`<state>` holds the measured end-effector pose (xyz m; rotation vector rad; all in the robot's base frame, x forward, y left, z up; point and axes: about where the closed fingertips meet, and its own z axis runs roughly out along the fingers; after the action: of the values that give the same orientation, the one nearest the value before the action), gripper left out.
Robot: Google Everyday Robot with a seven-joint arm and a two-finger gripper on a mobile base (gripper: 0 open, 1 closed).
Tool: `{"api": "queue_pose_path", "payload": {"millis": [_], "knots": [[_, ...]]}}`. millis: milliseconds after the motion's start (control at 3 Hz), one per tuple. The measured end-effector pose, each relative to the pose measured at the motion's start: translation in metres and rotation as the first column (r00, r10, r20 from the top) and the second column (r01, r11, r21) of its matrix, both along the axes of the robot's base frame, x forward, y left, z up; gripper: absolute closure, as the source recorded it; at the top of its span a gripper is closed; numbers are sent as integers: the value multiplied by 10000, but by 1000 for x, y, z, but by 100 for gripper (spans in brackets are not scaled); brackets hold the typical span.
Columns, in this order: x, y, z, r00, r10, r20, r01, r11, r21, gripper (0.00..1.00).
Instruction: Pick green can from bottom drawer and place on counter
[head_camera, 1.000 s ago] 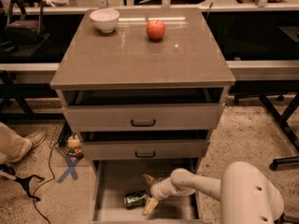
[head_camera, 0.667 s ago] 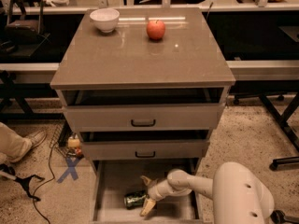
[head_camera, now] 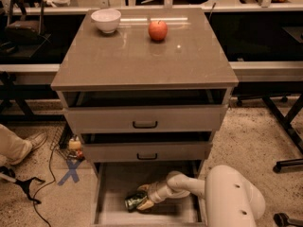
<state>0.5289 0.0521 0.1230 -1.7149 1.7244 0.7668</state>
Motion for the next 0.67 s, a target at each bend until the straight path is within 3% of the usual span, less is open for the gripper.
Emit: {"api": "queue_pose_path", "payload": {"millis": [333,667], "knots": [[7,-3,0,9999,-131,40,132,9999,-24,62],[18,-26,24,9973,-546,499,543,9985,80,85]]}}
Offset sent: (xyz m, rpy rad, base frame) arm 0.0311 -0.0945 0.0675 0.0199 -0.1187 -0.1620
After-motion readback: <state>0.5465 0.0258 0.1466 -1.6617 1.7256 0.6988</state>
